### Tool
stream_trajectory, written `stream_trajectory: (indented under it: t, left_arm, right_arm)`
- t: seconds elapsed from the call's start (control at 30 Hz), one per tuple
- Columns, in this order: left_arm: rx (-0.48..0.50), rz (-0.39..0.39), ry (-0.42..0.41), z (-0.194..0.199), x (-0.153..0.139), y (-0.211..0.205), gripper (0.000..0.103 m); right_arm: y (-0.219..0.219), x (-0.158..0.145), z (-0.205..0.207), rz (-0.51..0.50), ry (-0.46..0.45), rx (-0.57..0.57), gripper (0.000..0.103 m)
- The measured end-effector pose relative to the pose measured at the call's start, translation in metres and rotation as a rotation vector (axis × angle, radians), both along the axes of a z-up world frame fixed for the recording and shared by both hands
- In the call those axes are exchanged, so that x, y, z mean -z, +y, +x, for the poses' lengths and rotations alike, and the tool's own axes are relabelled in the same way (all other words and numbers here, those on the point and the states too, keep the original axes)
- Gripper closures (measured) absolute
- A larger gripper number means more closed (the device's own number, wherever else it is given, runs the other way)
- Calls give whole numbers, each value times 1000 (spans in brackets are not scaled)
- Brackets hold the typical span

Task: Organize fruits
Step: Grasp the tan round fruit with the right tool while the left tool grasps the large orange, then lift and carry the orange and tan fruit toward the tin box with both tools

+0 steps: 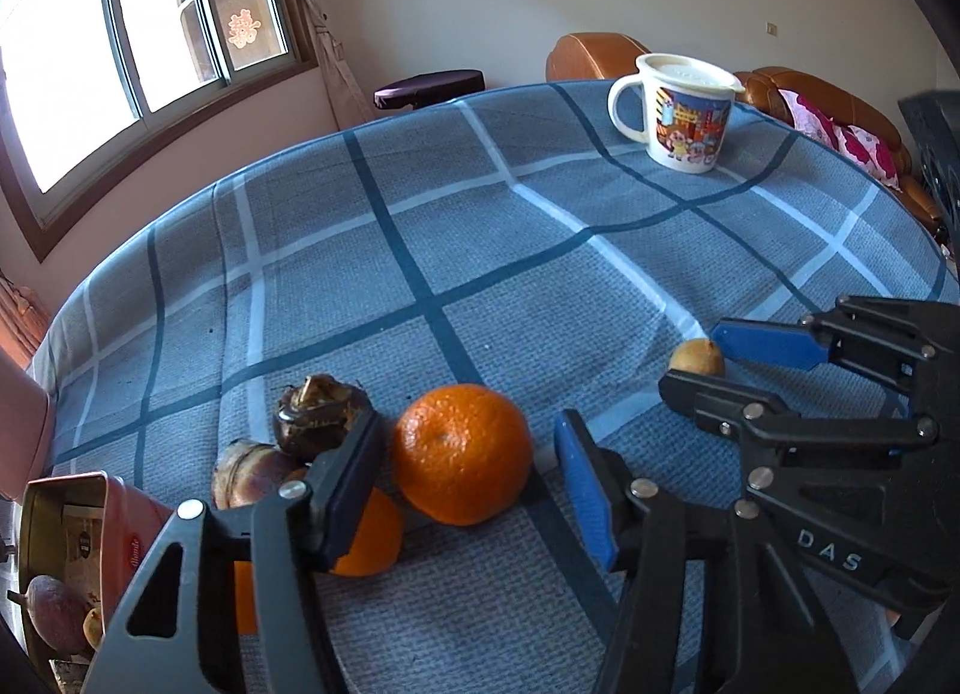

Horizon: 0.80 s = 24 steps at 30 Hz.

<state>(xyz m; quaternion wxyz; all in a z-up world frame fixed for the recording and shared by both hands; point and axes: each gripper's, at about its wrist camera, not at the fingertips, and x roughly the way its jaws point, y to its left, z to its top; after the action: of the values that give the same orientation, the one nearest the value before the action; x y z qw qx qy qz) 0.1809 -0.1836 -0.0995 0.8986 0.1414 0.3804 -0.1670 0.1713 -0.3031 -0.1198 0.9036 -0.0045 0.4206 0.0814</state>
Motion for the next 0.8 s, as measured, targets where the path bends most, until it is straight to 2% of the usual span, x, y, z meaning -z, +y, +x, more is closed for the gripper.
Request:
stream_trajectory:
  t: [0.2,0.23,0.43,0.8]
  left_arm:
    - [18,19,-9,1,2,-5,46]
    - [15,13,-9,1,1,-3,54]
    - [25,-43,5,2,-1,4,55]
    - [41,-47,-69,-10,-10,2,55]
  right_arm:
    - [1,1,1,-7,10,-5,70]
    - [2,0,1,-10,7,-10,74]
    - [-1,-3,-4,7,-21,-8,73]
    - [-2,-11,-10,27,-70,-10,73]
